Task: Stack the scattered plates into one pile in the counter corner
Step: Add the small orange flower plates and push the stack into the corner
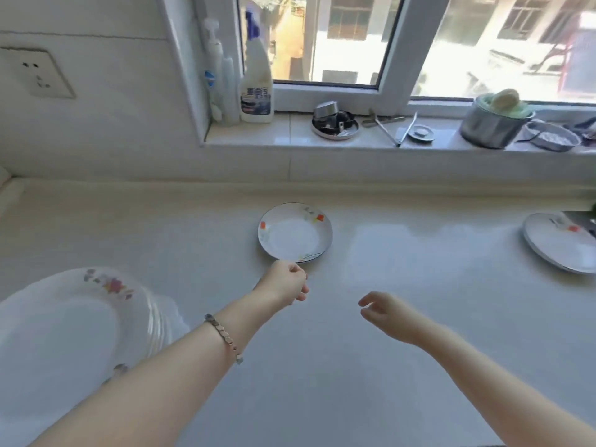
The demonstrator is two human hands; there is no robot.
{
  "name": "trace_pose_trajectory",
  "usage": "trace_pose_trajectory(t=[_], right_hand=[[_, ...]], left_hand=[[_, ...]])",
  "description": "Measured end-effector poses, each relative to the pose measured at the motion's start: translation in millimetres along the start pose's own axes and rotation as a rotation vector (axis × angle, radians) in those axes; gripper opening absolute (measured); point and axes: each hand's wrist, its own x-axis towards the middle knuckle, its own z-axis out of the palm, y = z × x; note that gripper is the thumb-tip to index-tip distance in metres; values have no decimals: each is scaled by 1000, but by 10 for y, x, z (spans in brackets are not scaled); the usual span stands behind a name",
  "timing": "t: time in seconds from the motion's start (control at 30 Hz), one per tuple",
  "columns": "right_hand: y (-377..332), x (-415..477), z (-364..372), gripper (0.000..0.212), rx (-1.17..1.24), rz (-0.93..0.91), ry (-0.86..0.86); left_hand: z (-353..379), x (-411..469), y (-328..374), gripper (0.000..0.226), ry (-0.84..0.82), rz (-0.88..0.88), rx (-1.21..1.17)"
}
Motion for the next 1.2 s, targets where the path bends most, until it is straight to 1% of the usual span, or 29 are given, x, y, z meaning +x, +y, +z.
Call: trace_pose_trajectory(t=[0.13,0.23,0.3,0.37,0.43,0.5,0.57,0.63,0.73,0.83,0.9,1.0,1.07,1.13,1.2], right_hand=[[984,63,-560,22,122,139,91],[1739,146,-1097,22,425,264,168],[2215,200,-1477,17,632,366,227],[2657,292,-1799,13,789,458,288],[3046,439,-2075,19,982,531,351],[3373,625,-2351,37,1235,599,394],[3631,813,-2545,52,1485,649,395],[3834,1008,-2658,55,1692,676,382],[3991,1234,-2720,52,1930,653,465],[4041,1357,-2717,44,1984,619,564],[4060,1393,-2689,42,2050,568,622],[4010,1348,-2582,37,2086,515,646],[3879,1285,-2468,32,2061,474,592],[3660,1224,-2350,21,2016,453,497],[3402,1187,-2242,20,1957,411,384]], left_hand=[[870,321,483,14,-89,-42,27],[1527,633,810,14,-76,-26,28],[1937,786,1041,17,-65,-19,5],[2285,884,1255,19,-75,-25,-26],[2550,961,1434,22,-69,-26,-45],[2752,1065,1597,25,-38,-25,-62],[2877,1157,1720,27,-4,-31,-74],[2968,1236,1791,29,25,-45,-69],[3061,1328,1815,27,60,-71,-75],[3106,1380,1809,28,77,-102,-81],[3109,1399,1773,27,88,-121,-89],[3088,1392,1666,25,92,-151,-109],[3015,1396,1560,25,112,-184,-118],[2882,1405,1403,25,150,-245,-129],[2719,1416,1228,22,216,-343,-233]])
